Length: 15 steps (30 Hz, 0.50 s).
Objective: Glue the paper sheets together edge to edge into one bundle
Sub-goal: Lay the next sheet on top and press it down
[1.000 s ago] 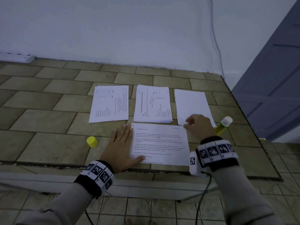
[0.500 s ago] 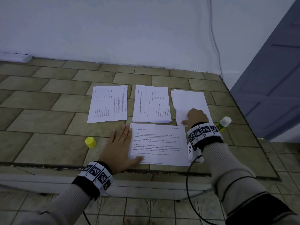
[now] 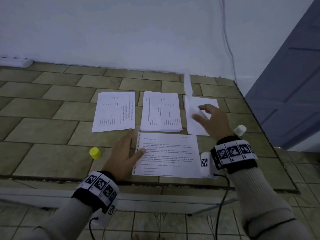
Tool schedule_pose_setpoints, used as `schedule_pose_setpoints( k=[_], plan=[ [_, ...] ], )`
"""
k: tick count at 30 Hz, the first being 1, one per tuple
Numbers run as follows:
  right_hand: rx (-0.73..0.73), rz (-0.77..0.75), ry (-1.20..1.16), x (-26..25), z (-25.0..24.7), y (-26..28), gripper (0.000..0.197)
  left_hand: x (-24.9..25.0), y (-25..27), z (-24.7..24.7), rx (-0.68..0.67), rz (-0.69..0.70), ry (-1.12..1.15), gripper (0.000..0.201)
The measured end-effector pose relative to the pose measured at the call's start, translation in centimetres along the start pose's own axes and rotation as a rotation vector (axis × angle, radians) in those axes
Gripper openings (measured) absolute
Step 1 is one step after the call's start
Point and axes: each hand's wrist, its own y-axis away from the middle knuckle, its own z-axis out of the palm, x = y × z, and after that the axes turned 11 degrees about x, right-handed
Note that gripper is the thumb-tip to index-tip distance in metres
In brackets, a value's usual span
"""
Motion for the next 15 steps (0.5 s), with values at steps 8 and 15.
schedule_pose_setpoints(
  k=[8, 15],
  plan=[
    [-0.224, -0.202, -0.028, 0.0, -0.5, 5.5, 0.043, 2.7, -2.8, -2.5, 0.06, -0.347, 0.514, 0.071],
    [-0.283, -0.228, -0.036, 2.2, 0.3, 7.7, 0.042, 3.0, -3.7, -3.1, -0.066, -0.462, 0.598, 0.037]
  ],
)
